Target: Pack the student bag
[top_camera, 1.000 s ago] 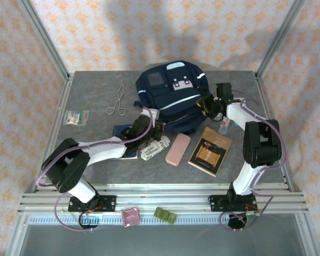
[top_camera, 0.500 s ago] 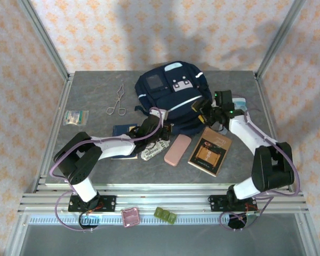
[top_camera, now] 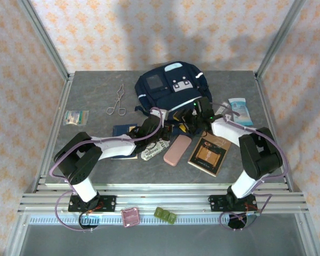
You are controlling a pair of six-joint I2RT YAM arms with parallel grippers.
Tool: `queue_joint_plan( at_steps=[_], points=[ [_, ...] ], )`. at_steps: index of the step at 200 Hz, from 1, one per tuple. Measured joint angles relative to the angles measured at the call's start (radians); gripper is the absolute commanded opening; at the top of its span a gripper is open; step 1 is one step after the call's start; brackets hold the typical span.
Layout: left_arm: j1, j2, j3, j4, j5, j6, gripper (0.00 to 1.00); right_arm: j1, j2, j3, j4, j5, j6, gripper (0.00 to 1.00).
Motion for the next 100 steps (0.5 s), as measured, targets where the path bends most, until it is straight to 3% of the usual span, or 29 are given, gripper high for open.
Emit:
queue_joint_plan(
  at_steps=[25, 48, 60, 100],
  points=[
    [0.000, 0.000, -0.006, 0.000, -0.003, 0.000, 0.00, -0.001, 0.041, 0.010, 0.026, 0.004, 0.056, 0.41],
    [0.000, 0.000, -0.013, -0.002, -0.014, 0.001, 0.00, -0.002, 0.097, 0.035, 0.025, -0.007, 0.079, 0.11],
    [0.001, 0.000, -0.015, -0.004, -0.029, 0.001, 0.00, -0.002, 0.111, 0.037, 0.019, -0.010, 0.090, 0.00],
    [0.002, 0.000, -0.028, -0.007, -0.061, 0.014, 0.00, -0.001, 0.111, 0.039, 0.012, -0.005, 0.087, 0.00]
  ],
)
